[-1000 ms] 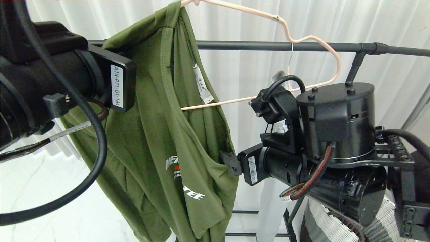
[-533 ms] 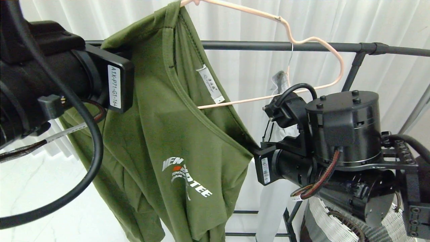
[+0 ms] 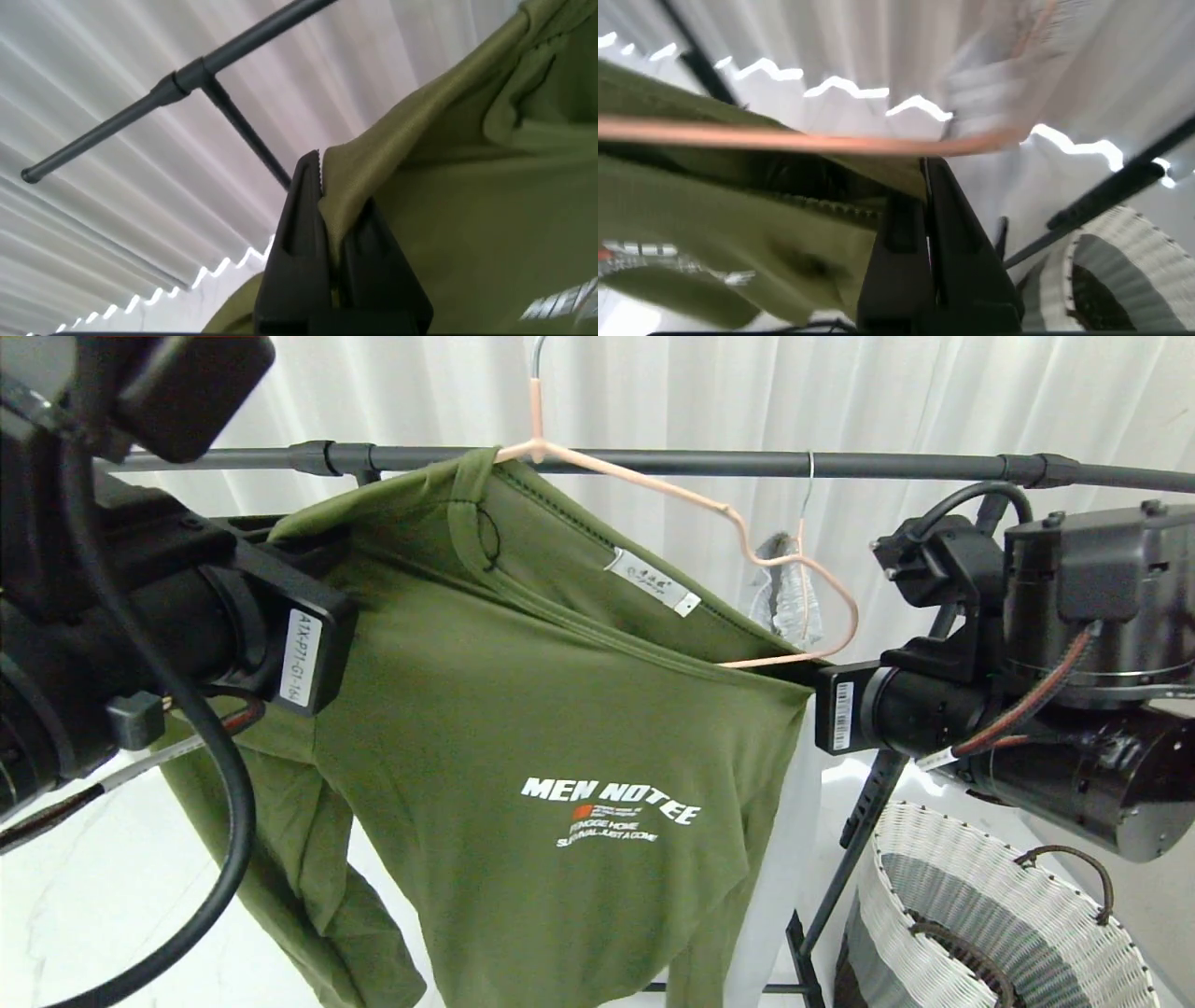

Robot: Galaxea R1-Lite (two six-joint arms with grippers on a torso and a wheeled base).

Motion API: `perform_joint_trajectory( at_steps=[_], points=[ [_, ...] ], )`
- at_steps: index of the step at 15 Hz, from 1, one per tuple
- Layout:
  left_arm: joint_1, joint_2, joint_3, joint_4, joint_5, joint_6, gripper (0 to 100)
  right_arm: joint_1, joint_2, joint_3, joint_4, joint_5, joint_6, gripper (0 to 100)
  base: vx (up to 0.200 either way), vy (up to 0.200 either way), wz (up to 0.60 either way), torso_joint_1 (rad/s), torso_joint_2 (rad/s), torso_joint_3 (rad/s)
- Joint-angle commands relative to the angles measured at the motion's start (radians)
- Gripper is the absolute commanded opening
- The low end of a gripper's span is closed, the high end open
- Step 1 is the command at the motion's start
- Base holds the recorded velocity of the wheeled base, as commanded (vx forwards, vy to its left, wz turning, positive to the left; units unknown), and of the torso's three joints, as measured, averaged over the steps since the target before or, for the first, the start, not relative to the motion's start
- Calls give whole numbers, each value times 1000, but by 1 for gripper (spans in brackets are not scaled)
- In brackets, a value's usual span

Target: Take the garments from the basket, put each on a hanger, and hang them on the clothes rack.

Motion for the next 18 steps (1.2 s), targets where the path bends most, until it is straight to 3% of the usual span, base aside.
perform_joint_trajectory(
  at_steps=[1, 6, 8, 14, 18],
  points=[
    [15, -26, 32, -1, 2, 11, 0, -32, -28, 0, 1, -1, 0, 0, 0, 0, 0, 0, 0, 0],
    [72, -80, 126, -1, 2, 60, 0, -42, -48, -10, -1, 12, -44, 0, 0, 0, 0, 0, 0, 0],
    [72, -80, 161, -1, 2, 58, 0, -2, -60, -12, -2, 15, -84, 0, 0, 0, 0, 0, 0, 0],
    [84, -65, 157, -30, 11, 32, 0, 175, -68, -55, 6, 22, -92, 0, 0, 0, 0, 0, 0, 0],
    [94, -54, 157, -73, 12, 31, 0, 212, -49, -55, 4, 24, -135, 0, 0, 0, 0, 0, 0, 0]
  ],
)
